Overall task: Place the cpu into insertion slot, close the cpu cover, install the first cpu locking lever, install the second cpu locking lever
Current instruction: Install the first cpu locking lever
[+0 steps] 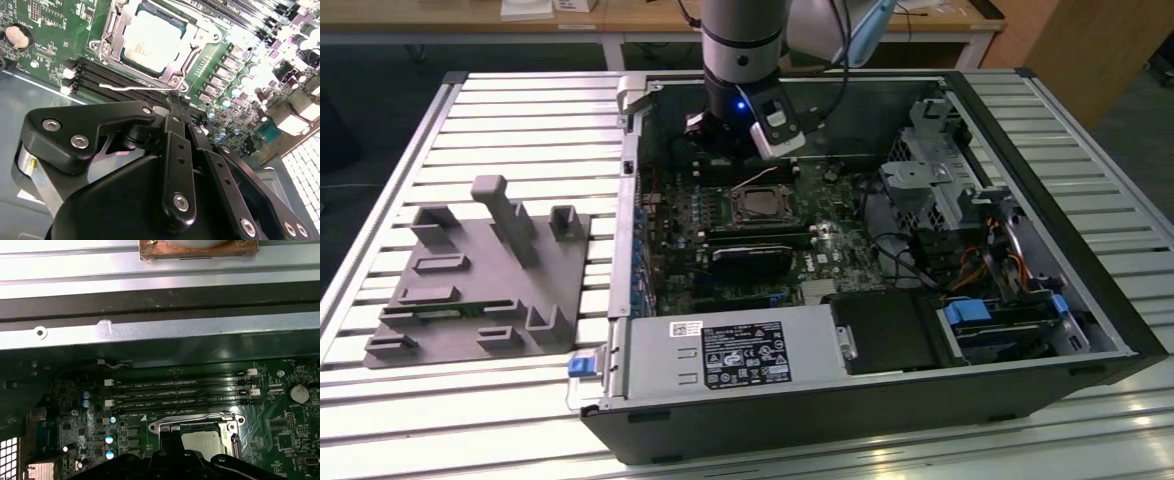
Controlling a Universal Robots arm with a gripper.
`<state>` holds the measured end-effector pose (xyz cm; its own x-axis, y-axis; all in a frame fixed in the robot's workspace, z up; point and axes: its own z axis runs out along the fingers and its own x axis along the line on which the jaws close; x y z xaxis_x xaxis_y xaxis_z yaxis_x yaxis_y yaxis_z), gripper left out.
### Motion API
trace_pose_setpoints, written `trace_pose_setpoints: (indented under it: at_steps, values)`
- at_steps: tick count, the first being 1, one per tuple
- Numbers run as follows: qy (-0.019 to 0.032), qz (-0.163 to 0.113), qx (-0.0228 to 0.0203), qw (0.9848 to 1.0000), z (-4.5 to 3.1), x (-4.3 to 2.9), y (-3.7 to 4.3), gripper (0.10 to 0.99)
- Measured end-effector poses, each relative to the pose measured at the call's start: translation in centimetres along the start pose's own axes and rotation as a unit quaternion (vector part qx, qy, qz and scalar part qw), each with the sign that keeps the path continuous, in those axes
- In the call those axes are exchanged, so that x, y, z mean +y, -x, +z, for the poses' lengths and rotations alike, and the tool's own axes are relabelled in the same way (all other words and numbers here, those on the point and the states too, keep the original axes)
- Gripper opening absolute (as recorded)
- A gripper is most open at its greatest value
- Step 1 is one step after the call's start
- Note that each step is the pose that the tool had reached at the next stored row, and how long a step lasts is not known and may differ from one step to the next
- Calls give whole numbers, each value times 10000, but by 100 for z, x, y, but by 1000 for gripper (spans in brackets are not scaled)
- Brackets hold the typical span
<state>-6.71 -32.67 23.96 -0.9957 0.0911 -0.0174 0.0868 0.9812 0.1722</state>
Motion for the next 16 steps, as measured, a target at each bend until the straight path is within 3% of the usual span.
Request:
trace_pose_setpoints:
  at_steps: [7,16]
  values:
    - [-67,-6,-27,10000,38,-3,21,106]
    - [-107,-8,-31,9999,91,39,183,106]
